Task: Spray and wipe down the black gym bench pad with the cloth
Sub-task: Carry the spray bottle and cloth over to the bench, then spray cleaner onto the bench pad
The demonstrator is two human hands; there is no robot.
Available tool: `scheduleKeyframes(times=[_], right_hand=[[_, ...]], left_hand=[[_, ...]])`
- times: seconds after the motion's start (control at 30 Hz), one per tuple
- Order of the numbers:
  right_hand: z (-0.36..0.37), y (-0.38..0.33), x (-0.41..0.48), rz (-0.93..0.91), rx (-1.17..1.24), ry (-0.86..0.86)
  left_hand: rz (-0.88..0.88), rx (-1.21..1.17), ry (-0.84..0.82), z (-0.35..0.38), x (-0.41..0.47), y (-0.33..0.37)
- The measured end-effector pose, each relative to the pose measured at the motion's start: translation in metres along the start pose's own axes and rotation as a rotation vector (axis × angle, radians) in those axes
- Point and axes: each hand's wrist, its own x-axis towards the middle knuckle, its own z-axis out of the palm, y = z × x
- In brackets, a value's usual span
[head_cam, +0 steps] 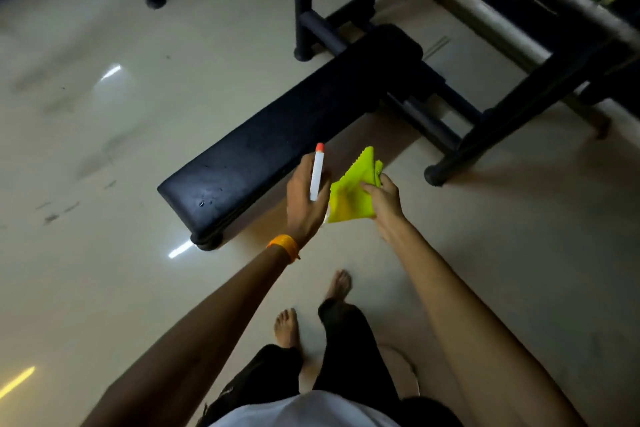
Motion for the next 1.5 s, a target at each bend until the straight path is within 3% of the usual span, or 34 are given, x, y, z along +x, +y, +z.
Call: scheduleKeyframes(times=[0.4,0.57,0.83,1.0,1.1,1.3,1.5], right_hand=[[0.05,-0.095,0.216,-0.056,-0.293,-0.221],[0.086,-0.111,0.299,-0.03,-0.409,-0.29],[0.154,-0.104,0.407,0.025,-0.501,-0.434],[0.179,-0.089,0.475,0.178,-0.405,-0.559],[0.178,-0.07,0.527,0.241,-0.464,-0.539],[0.159,-0.045,0.589,0.071,-0.873,-0.396],[0.171,-0.061,0.57,-0.38,-1.264,-0.379]], left_hand=[[-0.174,0.082,0.275,0.053,0.181,-0.061],[-0.234,0.16,0.302,0.072,0.245,-0.101],[-0.318,0.08,0.412,0.087,0.303,-0.163],[-0.411,0.042,0.444,0.104,0.322,-0.208],[-0.416,0.049,0.46,0.117,0.33,-0.233],[-0.464,0.068,0.56,0.151,0.338,-0.26],[-0.491,0.207,0.653,0.162,0.343,-0.255]])
